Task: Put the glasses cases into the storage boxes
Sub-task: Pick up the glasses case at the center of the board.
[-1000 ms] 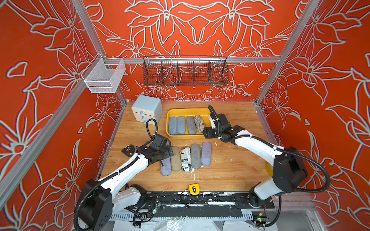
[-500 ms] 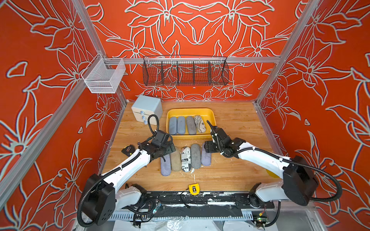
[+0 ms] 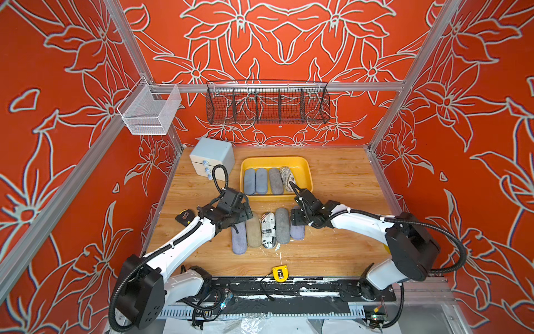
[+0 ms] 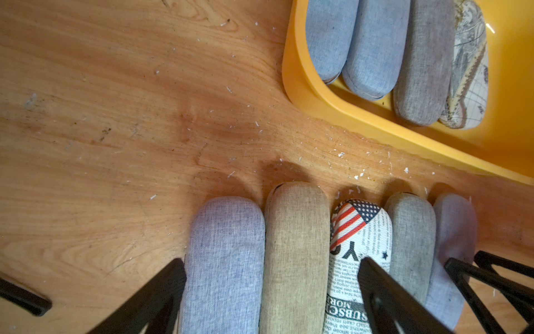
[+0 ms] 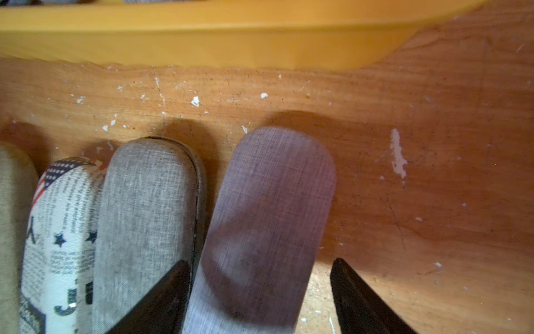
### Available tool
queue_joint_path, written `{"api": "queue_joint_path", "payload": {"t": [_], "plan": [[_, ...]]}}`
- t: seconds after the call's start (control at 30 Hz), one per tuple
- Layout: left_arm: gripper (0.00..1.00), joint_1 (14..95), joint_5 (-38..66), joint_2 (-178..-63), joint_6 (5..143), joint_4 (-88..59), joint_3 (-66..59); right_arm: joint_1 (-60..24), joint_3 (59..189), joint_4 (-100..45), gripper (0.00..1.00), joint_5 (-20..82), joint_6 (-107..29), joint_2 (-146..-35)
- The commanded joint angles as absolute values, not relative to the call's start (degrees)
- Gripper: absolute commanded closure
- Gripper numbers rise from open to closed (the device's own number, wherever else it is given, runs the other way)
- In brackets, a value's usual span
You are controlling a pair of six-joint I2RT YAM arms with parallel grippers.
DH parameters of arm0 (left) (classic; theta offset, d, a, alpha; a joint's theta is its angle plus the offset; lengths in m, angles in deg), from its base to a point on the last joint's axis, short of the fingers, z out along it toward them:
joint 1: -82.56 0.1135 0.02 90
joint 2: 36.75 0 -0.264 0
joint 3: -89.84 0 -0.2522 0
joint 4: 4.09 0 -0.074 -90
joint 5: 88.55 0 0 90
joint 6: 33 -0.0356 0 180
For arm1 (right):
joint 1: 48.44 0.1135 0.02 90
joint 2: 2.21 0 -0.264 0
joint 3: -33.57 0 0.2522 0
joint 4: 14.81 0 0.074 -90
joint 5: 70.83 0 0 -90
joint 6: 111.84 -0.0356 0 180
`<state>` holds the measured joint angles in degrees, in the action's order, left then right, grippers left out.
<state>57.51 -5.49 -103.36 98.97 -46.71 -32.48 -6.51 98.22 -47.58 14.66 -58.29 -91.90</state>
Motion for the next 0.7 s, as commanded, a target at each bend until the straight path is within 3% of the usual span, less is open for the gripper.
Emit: {"api": "queue_joint_path", "payload": {"t": [0.0, 0.57, 0.67], "plan": [[0.07, 58.0, -6.7, -102.6, 99.1, -46.8, -33.4, -5.7, 100.2, -47.4, 0.23, 13.8, -59.9, -93.0], [0.07, 58.4, -6.4, -103.4, 98.7, -46.2, -33.8, -4.0, 102.0, -52.1, 0.35, 10.8, -59.2, -98.1], [0.07, 58.5, -6.0, -103.8, 98.7, -46.0, -33.7, -3.6, 102.2, -53.0, 0.41, 9.6, -59.1, -98.1]]}}
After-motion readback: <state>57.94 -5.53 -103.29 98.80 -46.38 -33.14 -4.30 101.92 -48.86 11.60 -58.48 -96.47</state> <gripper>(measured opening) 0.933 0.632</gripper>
